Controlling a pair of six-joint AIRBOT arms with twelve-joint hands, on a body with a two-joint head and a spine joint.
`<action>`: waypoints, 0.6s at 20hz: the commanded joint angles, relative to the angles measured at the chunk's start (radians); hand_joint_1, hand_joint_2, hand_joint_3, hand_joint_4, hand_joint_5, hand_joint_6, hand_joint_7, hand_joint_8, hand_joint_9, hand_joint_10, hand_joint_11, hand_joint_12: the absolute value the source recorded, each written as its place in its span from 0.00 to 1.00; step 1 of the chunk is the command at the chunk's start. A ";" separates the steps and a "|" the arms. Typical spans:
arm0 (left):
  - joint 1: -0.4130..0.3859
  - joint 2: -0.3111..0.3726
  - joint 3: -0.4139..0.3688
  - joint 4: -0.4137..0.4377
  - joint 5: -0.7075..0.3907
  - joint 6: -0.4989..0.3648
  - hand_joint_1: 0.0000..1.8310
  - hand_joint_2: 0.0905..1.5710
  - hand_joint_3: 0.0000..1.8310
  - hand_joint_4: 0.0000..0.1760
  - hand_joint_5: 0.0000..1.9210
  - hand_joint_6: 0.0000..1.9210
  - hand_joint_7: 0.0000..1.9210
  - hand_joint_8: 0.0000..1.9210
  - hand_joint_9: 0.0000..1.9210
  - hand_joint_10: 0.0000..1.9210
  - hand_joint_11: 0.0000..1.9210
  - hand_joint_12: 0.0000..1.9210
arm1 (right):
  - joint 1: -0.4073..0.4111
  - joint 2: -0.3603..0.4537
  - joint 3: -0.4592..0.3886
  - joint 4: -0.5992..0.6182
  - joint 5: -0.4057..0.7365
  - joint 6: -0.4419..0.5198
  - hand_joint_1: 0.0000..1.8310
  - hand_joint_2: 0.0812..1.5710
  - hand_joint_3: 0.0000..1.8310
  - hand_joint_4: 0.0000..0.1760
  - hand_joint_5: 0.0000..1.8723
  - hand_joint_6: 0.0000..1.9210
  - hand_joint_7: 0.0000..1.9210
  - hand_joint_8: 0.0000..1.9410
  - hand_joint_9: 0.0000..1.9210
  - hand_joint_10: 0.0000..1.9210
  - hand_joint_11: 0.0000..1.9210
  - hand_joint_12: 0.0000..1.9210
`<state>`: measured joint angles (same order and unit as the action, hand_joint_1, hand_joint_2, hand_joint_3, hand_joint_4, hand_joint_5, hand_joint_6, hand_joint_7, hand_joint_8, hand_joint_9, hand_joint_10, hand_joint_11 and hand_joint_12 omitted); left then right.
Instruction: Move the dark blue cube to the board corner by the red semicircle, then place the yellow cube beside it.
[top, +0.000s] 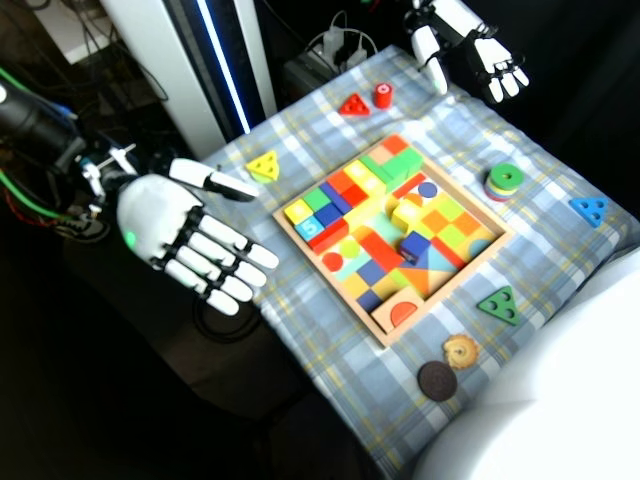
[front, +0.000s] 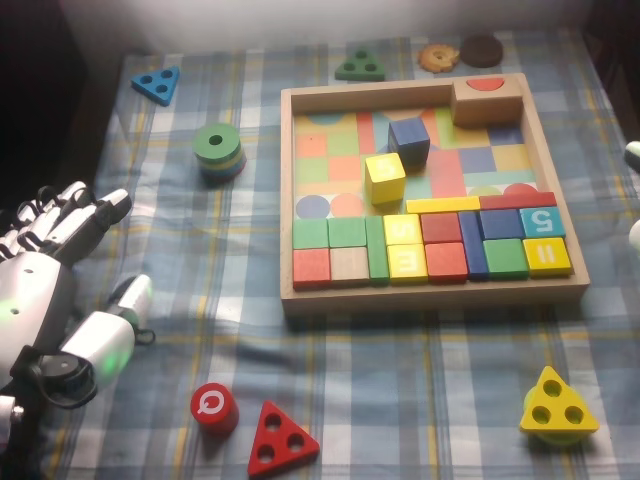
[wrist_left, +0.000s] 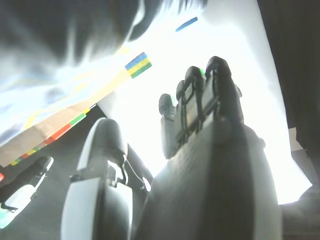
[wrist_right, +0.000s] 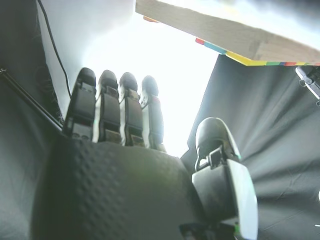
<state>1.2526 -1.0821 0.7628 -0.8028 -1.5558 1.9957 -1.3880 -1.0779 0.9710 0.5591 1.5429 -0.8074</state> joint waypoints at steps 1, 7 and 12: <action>-0.007 0.000 0.007 0.047 -0.104 -0.002 0.32 0.89 0.01 0.24 0.17 0.00 0.06 0.00 0.05 0.00 0.00 0.00 | 0.011 0.006 0.004 -0.020 0.122 0.007 0.00 0.79 0.00 0.37 0.21 0.00 0.16 0.00 0.08 0.00 0.00 0.10; -0.008 0.000 0.006 0.048 -0.102 -0.003 0.30 0.90 0.00 0.26 0.17 0.00 0.06 0.00 0.05 0.00 0.00 0.00 | 0.033 0.021 0.010 -0.058 0.106 0.007 0.00 0.79 0.00 0.31 0.20 0.00 0.15 0.00 0.08 0.00 0.00 0.06; -0.009 0.001 0.007 0.047 -0.095 -0.003 0.30 0.90 0.00 0.28 0.17 0.00 0.06 0.00 0.05 0.00 0.00 0.00 | 0.142 0.060 0.125 -0.266 -0.070 0.194 0.12 0.75 0.00 0.40 0.25 0.00 0.20 0.00 0.12 0.01 0.00 0.20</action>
<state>1.2526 -1.0817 0.7628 -0.8055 -1.5475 1.9957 -1.2438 -1.0183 1.1088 0.2859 1.3914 -0.6102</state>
